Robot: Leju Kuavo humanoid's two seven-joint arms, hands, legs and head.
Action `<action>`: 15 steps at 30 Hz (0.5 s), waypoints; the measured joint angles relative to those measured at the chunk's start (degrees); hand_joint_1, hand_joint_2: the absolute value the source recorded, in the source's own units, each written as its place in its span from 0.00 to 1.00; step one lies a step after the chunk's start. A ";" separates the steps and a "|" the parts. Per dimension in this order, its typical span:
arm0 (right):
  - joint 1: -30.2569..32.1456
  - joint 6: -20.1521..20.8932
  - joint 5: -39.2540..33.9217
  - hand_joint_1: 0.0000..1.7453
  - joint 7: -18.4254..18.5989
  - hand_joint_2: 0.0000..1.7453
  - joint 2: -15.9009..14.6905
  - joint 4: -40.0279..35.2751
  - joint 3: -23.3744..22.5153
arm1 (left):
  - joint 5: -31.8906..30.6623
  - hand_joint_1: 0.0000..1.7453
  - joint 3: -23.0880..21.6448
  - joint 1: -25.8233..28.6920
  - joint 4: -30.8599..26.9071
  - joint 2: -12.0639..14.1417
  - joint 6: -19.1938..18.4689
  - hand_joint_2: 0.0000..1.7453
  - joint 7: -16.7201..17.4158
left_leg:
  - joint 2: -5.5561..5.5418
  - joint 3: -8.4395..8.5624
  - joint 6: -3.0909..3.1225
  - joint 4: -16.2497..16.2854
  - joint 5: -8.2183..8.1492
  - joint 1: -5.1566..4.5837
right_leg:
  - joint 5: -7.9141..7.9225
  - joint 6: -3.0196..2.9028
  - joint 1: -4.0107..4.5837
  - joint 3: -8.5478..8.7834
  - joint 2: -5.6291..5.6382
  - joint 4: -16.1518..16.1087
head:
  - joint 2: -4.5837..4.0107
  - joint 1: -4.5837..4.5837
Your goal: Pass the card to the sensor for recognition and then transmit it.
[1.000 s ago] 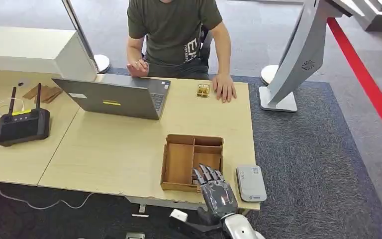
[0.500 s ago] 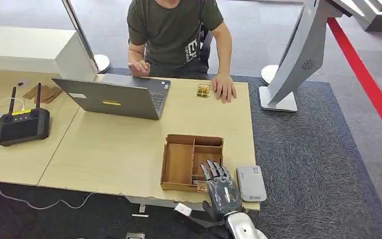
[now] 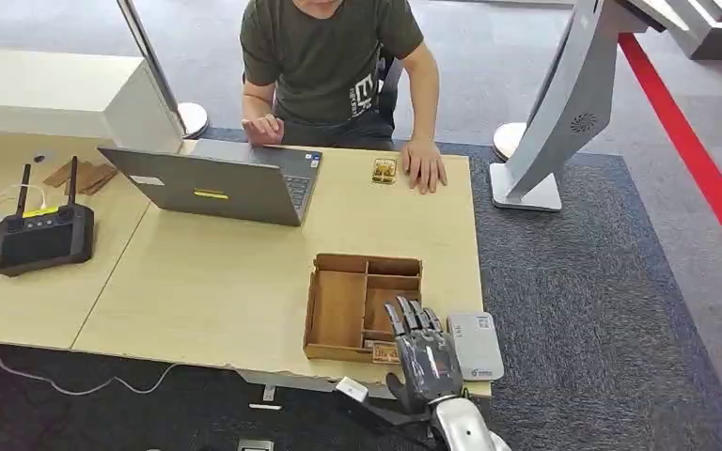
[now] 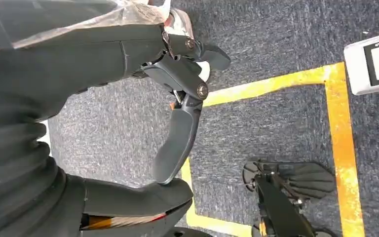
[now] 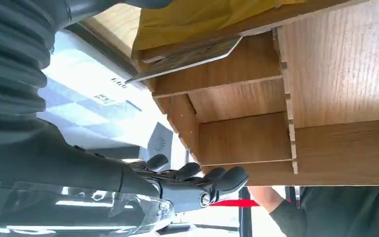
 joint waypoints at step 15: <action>-0.02 0.50 -1.31 0.00 -0.74 1.00 0.81 0.41 0.02 | 0.20 0.00 0.31 0.02 0.02 0.00 0.13 1.00 -0.13 | 0.00 0.00 0.00 0.00 0.00 0.00 | 0.00 0.00 0.00 0.00 0.00 0.00 | 0.00 0.00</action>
